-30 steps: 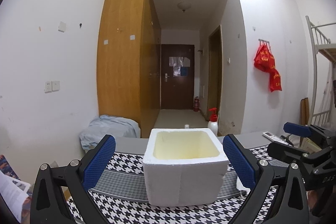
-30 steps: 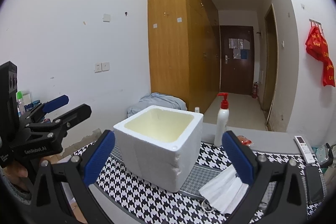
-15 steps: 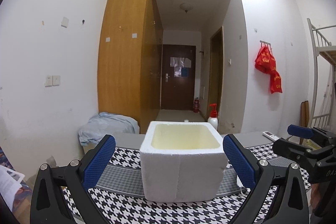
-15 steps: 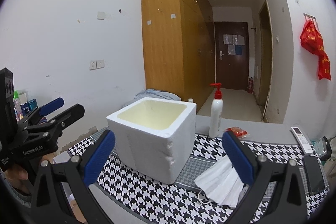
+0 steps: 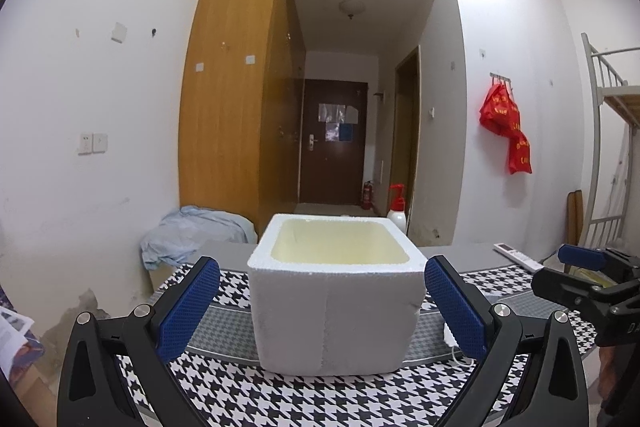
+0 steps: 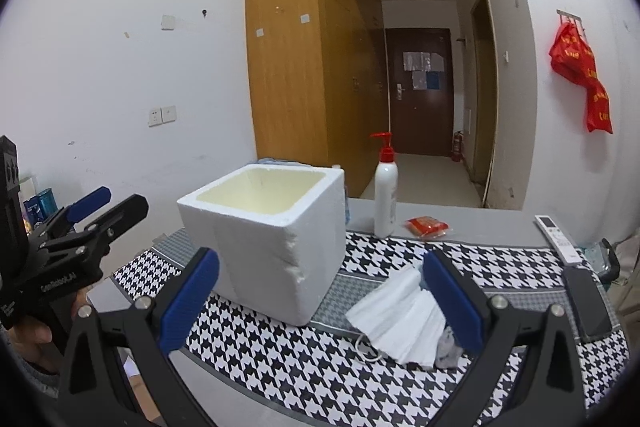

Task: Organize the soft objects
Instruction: 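Move both grippers toward the white masks and grey cloth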

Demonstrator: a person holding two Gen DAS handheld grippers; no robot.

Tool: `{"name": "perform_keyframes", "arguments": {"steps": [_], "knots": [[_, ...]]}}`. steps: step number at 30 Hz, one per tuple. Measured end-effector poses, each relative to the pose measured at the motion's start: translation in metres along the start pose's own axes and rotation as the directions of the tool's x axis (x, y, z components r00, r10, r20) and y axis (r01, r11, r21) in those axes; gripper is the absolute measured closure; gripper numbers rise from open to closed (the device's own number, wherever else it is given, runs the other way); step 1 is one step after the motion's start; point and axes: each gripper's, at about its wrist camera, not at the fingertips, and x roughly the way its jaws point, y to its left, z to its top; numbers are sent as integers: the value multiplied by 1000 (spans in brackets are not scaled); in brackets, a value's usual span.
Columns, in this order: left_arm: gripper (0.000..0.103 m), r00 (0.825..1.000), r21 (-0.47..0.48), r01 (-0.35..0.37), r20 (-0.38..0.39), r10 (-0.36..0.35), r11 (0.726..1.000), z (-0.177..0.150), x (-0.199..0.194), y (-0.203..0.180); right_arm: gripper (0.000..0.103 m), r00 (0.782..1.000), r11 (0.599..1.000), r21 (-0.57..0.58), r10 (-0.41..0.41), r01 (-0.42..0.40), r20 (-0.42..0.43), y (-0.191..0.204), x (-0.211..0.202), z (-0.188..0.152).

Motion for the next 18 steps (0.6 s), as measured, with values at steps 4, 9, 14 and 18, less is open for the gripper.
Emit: {"name": "perform_keyframes", "arguments": {"steps": [4, 9, 14, 18], "knots": [[1, 1000, 2, 11, -8, -11, 1000, -4, 3, -3, 0, 1000, 1000, 7, -19, 19, -4, -5, 0, -4], [1, 999, 27, 29, -19, -29, 999, -10, 6, -9, 0, 1000, 1000, 17, -5, 5, -18, -9, 3, -8], [1, 997, 19, 60, -42, -59, 998, -13, 12, -12, 0, 1000, 1000, 24, -9, 10, -25, -15, 7, -9], [1, 996, 28, 73, -51, -71, 997, -13, 18, -18, 0, 1000, 999, 33, -16, 17, -25, -18, 9, -9]]}}
